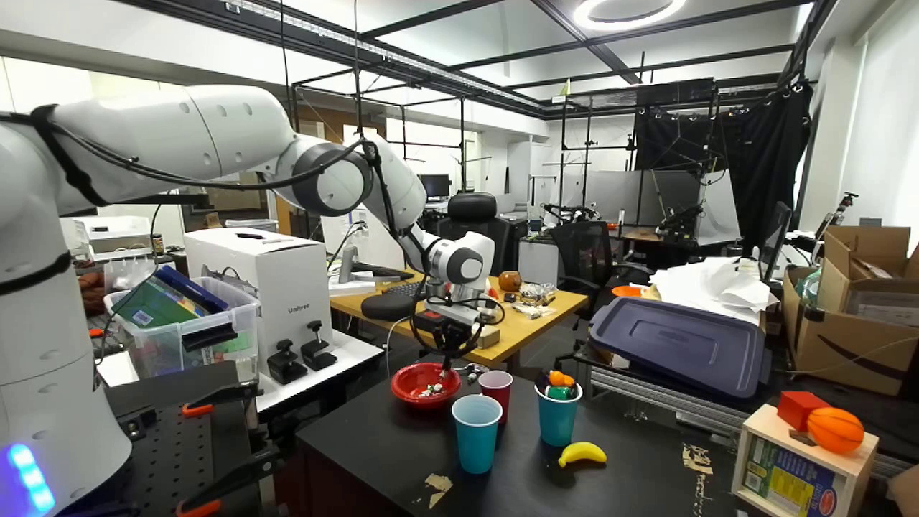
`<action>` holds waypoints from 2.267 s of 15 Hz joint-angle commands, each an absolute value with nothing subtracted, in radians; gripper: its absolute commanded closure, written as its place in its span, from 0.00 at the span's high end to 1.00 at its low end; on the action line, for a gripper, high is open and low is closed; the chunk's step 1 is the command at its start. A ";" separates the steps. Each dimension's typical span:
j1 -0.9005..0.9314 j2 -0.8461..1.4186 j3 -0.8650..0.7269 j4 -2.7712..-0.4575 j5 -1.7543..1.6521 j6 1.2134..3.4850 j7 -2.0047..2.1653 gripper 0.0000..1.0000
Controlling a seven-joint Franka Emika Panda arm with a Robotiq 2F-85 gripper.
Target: Put the sweets into the blue cup.
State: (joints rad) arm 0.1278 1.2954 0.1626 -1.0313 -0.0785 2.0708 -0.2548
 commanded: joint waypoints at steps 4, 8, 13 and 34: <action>0.121 1.171 0.182 -1.056 -0.072 1.861 -0.268 0.00; 0.112 1.110 0.188 -1.053 -0.072 1.774 -0.274 0.00; 0.099 1.029 0.180 -1.047 -0.077 1.738 -0.267 0.00; 0.030 0.716 0.121 -1.302 -0.025 1.688 -0.228 0.00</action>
State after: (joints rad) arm 0.0367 0.8160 0.1440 -1.1731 -0.0479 1.6637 -0.2491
